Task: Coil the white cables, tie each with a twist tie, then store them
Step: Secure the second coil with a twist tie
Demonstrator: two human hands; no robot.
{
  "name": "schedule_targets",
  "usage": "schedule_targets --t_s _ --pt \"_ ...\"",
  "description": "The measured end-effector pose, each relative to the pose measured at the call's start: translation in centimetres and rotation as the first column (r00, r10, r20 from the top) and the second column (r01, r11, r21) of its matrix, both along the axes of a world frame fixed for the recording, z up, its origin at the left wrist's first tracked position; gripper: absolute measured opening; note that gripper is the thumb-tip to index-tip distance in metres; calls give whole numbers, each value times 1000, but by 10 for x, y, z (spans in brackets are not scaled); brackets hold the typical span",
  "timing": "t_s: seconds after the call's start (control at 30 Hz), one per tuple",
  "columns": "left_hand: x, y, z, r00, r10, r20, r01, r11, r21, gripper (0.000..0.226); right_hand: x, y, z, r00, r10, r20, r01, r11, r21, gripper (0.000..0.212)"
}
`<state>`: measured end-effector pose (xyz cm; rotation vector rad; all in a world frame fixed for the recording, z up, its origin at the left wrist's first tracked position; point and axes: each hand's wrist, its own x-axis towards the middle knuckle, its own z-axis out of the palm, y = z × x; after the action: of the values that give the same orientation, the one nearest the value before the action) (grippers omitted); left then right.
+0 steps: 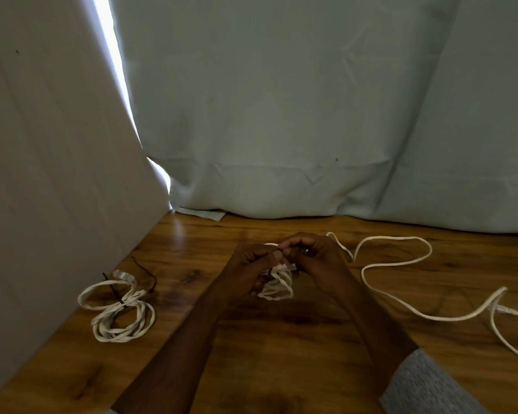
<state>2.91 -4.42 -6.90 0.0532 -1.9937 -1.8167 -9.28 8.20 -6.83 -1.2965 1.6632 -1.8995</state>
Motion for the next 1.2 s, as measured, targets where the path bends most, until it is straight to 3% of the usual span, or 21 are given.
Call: schedule_targets --t_s 0.33,0.57,0.77,0.83,0.9,1.03,1.2 --pt "-1 -4 -4 998 29 47 -31 998 47 30 -1 -2 0 999 6 45 -5 1000 -12 19" --pt "1 1 3 998 69 5 -69 998 3 28 3 0 3 1000 1 -20 -2 1000 -25 23" --pt "-2 3 2 990 140 -27 -142 979 -143 31 6 -4 3 974 -103 -203 107 994 12 16" --pt "-4 3 2 983 176 -55 -184 963 -195 44 7 -7 2 928 -182 -324 184 983 -26 11" --pt "-5 1 1 976 207 -65 -216 952 -218 42 10 -8 2 902 -235 -363 220 972 -84 8" --pt "-6 -1 -2 969 240 -65 -248 946 -208 26 16 -9 1 962 -235 -140 222 970 -100 8" --pt "-9 -3 -9 945 301 -131 -328 859 -394 16 15 -12 -1 976 -216 7 215 970 -110 13"
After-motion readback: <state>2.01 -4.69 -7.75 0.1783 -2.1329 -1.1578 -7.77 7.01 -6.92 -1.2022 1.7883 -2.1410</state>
